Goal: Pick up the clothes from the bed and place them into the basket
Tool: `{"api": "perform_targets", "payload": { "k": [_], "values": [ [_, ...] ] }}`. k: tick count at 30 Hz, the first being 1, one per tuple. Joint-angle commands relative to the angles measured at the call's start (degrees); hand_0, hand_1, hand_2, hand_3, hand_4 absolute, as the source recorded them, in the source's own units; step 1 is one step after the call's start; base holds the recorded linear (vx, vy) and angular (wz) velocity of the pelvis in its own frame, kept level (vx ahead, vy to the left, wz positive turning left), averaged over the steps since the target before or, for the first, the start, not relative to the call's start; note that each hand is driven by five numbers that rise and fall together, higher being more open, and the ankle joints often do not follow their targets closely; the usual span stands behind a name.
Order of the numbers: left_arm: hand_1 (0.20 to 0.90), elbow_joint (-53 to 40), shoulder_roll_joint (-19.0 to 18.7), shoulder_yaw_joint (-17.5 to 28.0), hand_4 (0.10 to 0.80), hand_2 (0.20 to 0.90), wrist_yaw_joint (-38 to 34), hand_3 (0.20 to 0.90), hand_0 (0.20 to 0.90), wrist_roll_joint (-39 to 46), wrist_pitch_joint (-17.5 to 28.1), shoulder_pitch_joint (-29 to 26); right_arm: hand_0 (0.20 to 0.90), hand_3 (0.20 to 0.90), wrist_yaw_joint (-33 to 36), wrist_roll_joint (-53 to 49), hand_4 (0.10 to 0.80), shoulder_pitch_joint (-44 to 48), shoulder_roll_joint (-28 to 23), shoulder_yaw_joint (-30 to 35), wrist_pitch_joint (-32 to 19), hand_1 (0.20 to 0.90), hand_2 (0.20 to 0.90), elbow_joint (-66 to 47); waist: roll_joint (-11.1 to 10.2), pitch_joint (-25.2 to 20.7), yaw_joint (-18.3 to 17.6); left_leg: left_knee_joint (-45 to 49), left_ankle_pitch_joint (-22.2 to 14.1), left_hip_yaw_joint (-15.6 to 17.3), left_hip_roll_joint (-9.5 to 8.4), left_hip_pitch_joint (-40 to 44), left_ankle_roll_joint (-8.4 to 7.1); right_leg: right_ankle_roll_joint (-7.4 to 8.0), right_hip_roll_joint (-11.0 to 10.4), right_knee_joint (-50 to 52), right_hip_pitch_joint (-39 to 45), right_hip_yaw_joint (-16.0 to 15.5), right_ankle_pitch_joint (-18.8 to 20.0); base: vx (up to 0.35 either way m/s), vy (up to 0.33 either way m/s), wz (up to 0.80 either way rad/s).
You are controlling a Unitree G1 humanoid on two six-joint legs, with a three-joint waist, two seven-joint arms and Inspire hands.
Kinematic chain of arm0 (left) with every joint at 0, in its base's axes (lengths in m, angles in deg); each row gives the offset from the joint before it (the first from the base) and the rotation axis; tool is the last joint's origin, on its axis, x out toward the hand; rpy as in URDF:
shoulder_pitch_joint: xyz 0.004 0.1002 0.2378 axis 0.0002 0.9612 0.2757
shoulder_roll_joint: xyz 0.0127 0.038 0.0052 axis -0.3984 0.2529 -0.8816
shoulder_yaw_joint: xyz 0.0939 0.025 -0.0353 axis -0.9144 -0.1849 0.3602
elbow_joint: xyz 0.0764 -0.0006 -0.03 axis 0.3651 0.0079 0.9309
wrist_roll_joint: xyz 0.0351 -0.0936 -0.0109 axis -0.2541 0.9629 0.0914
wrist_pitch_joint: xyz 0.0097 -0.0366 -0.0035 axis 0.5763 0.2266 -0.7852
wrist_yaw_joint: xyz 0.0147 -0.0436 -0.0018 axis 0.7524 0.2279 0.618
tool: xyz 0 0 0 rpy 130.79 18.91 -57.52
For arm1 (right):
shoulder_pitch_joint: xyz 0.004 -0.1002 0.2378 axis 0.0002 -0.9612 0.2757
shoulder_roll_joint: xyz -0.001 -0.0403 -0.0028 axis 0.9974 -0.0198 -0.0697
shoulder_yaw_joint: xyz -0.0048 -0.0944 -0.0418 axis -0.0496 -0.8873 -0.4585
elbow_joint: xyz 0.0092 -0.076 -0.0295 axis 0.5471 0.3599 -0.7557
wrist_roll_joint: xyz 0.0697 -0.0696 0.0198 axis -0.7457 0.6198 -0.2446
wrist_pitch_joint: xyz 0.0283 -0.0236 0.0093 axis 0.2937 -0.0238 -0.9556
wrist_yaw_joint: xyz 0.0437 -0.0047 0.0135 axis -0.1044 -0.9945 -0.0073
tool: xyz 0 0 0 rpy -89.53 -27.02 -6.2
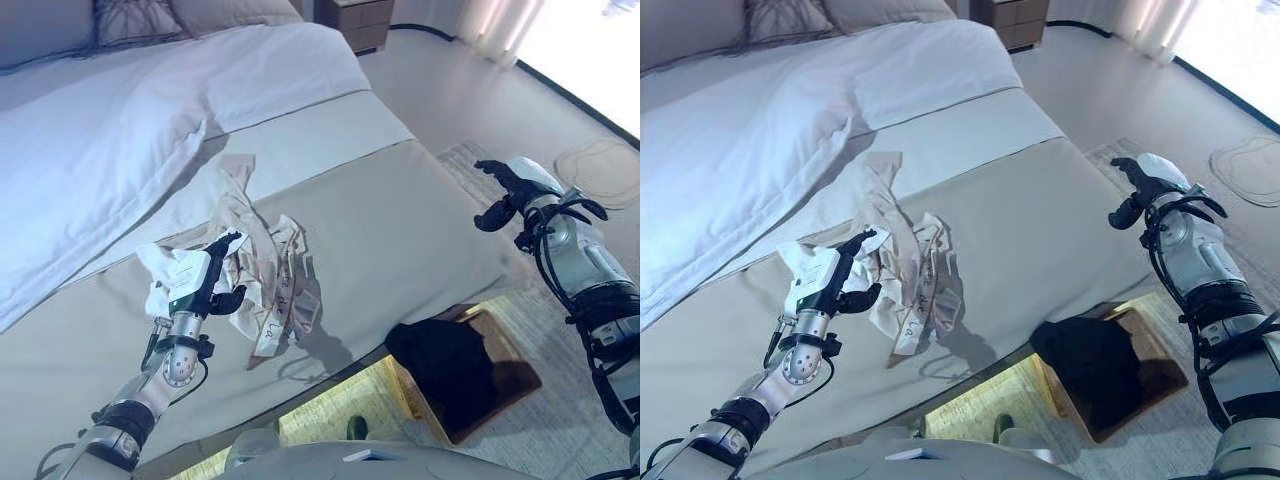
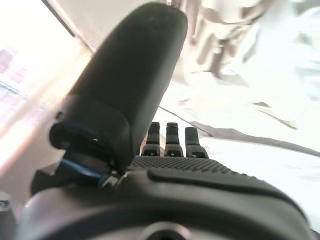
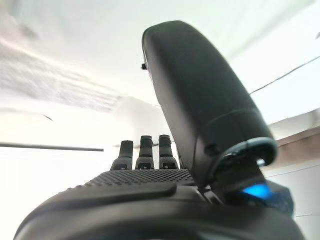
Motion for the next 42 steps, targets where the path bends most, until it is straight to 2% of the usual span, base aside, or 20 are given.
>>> {"api": "perform_targets", "payload": {
  "k": [1, 3, 7, 11, 12, 16, 19, 22, 26, 29, 37, 38, 42],
  "values": [
    [0.900, -2.9, -1.1, 3.0, 0.800, 0.900, -4.2, 0.900, 0.900, 3.1, 1.0, -1.8, 0.900, 0.900, 10.6, 2.1, 0.800, 6.2, -1.4, -1.7, -5.6, 0.900, 0.900, -2.4, 0.2, -2.0, 2.4, 6.8, -7.0, -1.5, -0.93, -1.3, -0.93, -0.06, -0.9, 7.9, -6.4, -1.2, -0.8, 0.001, 0.039, 0.25],
    [0.900, -3.4, -0.9, 3.3, 0.800, 0.900, -4.5, 0.900, 0.900, 3.4, 0.9, -1.3, 0.900, 0.900, 10.9, 3.4, 0.800, 6.8, -0.5, -3.0, -6.7, 0.900, 0.900, -2.3, 0.6, -1.2, 3.4, 7.1, -7.1, -2.5, -1.47, -2.0, -0.87, -0.29, -1.2, 8.2, -6.5, -2.0, -1.1, -0.002, 0.047, 0.29],
    [0.900, -5.8, -1.5, 4.1, 0.800, 0.900, -4.5, 0.900, 0.900, 4.0, 0.7, -0.2, 0.900, 0.900, 11.0, 4.6, 0.800, 8.2, -0.2, -5.4, -5.2, 0.900, 0.900, -1.9, 1.3, 0.6, 5.2, 8.2, -7.1, -4.0, -2.22, -3.9, -0.77, -0.75, -1.8, 9.1, -7.4, -3.5, -1.6, -0.038, 0.049, 0.27],
    [0.900, -7.4, -2.7, 3.4, 0.800, 0.900, -5.6, 0.900, 0.900, 5.3, 1.1, -1.9, 0.900, 0.900, 11.9, 3.9, 0.800, 14.0, -0.4, -8.7, -4.3, 0.900, 0.900, 0.9, 2.1, 4.4, 7.0, 11.0, -7.0, -5.5, -2.78, -7.8, -0.80, -1.71, -2.3, 12.6, -10.7, -5.5, -2.9, -0.201, 0.041, 0.28],
    [0.900, -8.5, -3.5, 3.0, 0.800, 0.900, -6.0, 0.900, 0.900, 5.9, 1.5, -2.8, 0.900, 0.900, 12.7, 3.8, 0.800, 16.7, -0.5, -10.3, -3.5, 0.900, 0.900, 2.1, 2.5, 6.9, 8.2, 13.8, -7.2, -6.2, -3.09, -10.1, -0.79, -2.39, -2.7, 15.5, -12.8, -6.6, -3.6, -0.166, 0.005, 0.27],
    [0.900, -10.8, -4.8, 3.4, 0.800, 0.900, -5.7, 0.900, 0.900, 6.6, 2.1, -3.2, 0.900, 0.900, 13.1, 3.2, 0.800, 21.1, -0.5, -13.2, -2.5, 0.900, 0.900, 3.6, 3.0, 11.6, 10.0, 22.8, -9.5, -8.0, -3.39, -16.2, -0.59, -3.96, -4.3, 24.8, -18.0, -8.2, -6.3, -0.129, -0.010, 0.32],
    [0.900, -11.4, -4.9, 3.2, 0.800, 0.900, -5.5, 0.900, 0.900, 7.0, 2.0, -3.2, 0.900, 0.900, 13.0, 3.6, 0.800, 22.2, 0.3, -14.5, -1.8, 0.900, 0.900, 3.8, 3.3, 13.5, 10.8, 27.4, -11.1, -8.4, -3.64, -18.6, -0.54, -4.61, -5.4, 29.7, -20.0, -8.6, -8.1, -0.010, -0.004, 0.26],
    [0.900, -12.9, -5.1, 2.0, 0.800, 0.900, -5.8, 0.900, 0.900, 7.2, 2.0, -3.3, 0.900, 0.900, 13.4, 3.8, 0.800, 24.4, 1.2, -16.6, -0.4, 0.900, 0.900, 3.7, 3.9, 16.2, 11.9, 33.3, -12.8, -8.5, -4.63, -22.7, 0.08, -5.82, -6.5, 35.9, -23.2, -9.6, -10.1, -0.032, 0.006, 0.22],
    [0.900, -14.5, -5.4, 1.2, 0.800, 0.900, -6.1, 0.900, 0.900, 7.7, 1.4, -3.4, 0.900, 0.900, 13.3, 3.7, 0.800, 26.5, 2.6, -17.8, 0.5, 0.900, 0.900, 4.9, 4.5, 18.3, 13.2, 38.1, -14.2, -8.8, -5.67, -26.1, 0.88, -6.60, -7.3, 41.5, -26.1, -10.4, -11.9, -0.030, 0.016, 0.18],
    [0.900, -16.2, -6.0, 0.8, 0.800, 0.900, -6.0, 0.900, 0.900, 8.1, 1.2, -3.1, 0.900, 0.900, 12.9, 3.9, 0.800, 28.5, 3.3, -18.8, 1.2, 0.900, 0.900, 5.7, 5.0, 19.8, 14.2, 41.5, -14.9, -9.3, -6.47, -28.5, 1.22, -7.02, -7.9, 44.9, -27.9, -10.9, -13.0, -0.017, 0.008, 0.16],
    [0.900, -19.4, -6.7, 0.4, 0.800, 0.900, -5.9, 0.900, 0.900, 9.1, 1.0, -2.8, 0.900, 0.900, 11.7, 4.3, 0.800, 31.4, 5.4, -20.4, 2.1, 0.900, 0.900, 8.4, 5.8, 19.8, 16.1, 46.4, -16.4, -10.2, -8.30, -34.5, 2.07, -7.47, -8.9, 50.1, -33.1, -11.8, -14.6, 0.005, 0.030, 0.11],
    [0.900, -19.8, -6.8, 0.4, 0.800, 0.900, -6.0, 0.900, 0.900, 9.5, 1.2, -2.5, 0.900, 0.900, 11.4, 4.4, 0.800, 31.3, 5.8, -20.6, 2.0, 0.900, 0.900, 9.3, 6.0, 19.8, 16.5, 48.1, -18.5, -10.4, -8.71, -34.8, 2.10, -6.79, -9.0, 52.0, -33.4, -11.0, -16.5, 0.062, 0.015, 0.13],
    [0.900, -22.0, -7.2, 0.3, 0.800, 0.900, -6.3, 0.900, 0.900, 9.9, 1.4, -2.7, 0.900, 0.900, 11.3, 4.8, 0.800, 32.2, 6.8, -21.5, 1.9, 0.900, 0.900, 12.5, 6.4, 19.8, 17.6, 50.6, -19.2, -10.8, -9.90, -37.7, 2.89, -6.80, -9.7, 54.6, -36.2, -11.6, -17.2, 0.008, 0.008, 0.11]
  ]
}}
